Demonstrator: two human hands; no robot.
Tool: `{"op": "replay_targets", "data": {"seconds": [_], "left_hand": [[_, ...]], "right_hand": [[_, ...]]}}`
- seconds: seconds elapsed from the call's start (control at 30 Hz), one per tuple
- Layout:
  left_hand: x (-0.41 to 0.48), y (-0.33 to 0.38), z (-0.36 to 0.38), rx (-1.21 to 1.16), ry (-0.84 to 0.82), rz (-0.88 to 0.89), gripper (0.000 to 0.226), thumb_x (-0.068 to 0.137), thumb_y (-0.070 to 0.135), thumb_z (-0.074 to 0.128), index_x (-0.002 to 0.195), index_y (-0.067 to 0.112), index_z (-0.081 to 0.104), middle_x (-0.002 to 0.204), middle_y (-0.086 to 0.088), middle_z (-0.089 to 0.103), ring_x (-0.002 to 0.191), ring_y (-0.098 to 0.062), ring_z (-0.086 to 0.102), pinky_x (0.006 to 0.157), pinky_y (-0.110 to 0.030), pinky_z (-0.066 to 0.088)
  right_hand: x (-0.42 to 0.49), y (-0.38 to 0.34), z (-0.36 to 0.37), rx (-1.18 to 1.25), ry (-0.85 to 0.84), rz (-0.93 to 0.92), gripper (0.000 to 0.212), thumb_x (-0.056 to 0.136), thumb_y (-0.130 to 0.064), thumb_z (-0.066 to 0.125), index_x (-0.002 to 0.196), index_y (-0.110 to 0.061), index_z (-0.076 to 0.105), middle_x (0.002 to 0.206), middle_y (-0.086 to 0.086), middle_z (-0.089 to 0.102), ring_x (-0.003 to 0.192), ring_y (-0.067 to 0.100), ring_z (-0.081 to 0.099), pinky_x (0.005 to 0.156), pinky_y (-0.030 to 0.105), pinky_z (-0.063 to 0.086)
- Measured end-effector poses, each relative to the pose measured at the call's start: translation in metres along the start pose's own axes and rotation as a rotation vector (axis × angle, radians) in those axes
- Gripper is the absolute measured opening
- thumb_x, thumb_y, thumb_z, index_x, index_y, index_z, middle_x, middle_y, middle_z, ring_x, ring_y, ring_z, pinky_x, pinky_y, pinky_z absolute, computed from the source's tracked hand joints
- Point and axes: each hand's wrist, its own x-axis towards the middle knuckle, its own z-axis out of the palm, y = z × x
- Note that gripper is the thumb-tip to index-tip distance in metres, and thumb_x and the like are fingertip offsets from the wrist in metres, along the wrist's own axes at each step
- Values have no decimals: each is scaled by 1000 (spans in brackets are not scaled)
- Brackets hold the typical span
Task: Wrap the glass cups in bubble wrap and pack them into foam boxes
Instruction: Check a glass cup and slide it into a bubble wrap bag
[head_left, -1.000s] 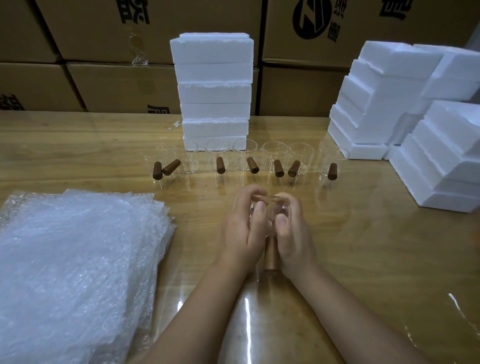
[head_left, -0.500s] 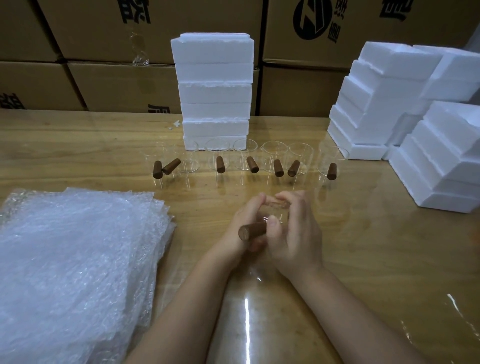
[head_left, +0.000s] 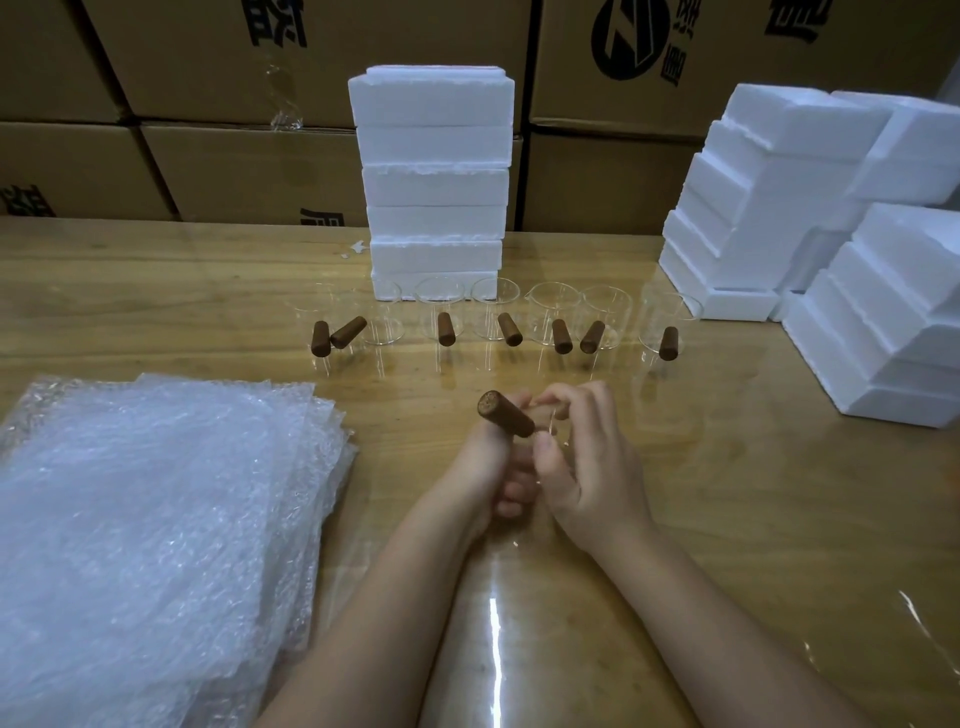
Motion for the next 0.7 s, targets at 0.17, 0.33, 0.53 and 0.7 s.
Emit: {"op": "replay_targets", "data": {"seconds": [0.17,0.33,0.53,0.7], "left_hand": [[0,-3,12,18,138,37,49,97,51,30,77,12,52,35,6,38,26,-8,27,32,-11,21],[5,-8,19,162,247,240,33,101,28,36,70,23,46,32,9,45,25,-1,41,29,-13,27],[7,-19,18,348,355,514,27,91,41,41,77,27,60,81,2,64,76,-10,62,66,-30,47],[2,-16,20,497,454,533,49,75,65,23,77,28,53,73,7,59,77,-17,57,69,-36,42]], "right_hand": [[1,0,2,31,32,59,47,89,-45,30,113,-12,53,106,4,48,74,8,47,57,31,44],[1,1,3,117,76,159,47,89,-47,27,111,-16,54,108,-3,48,79,-9,51,59,38,49],[3,-1,10,362,70,320,23,86,-52,28,98,-51,47,110,-4,52,84,-2,57,74,52,54],[8,-2,14,550,41,523,30,77,-63,29,91,-50,51,103,8,60,79,22,58,68,37,47]]}}
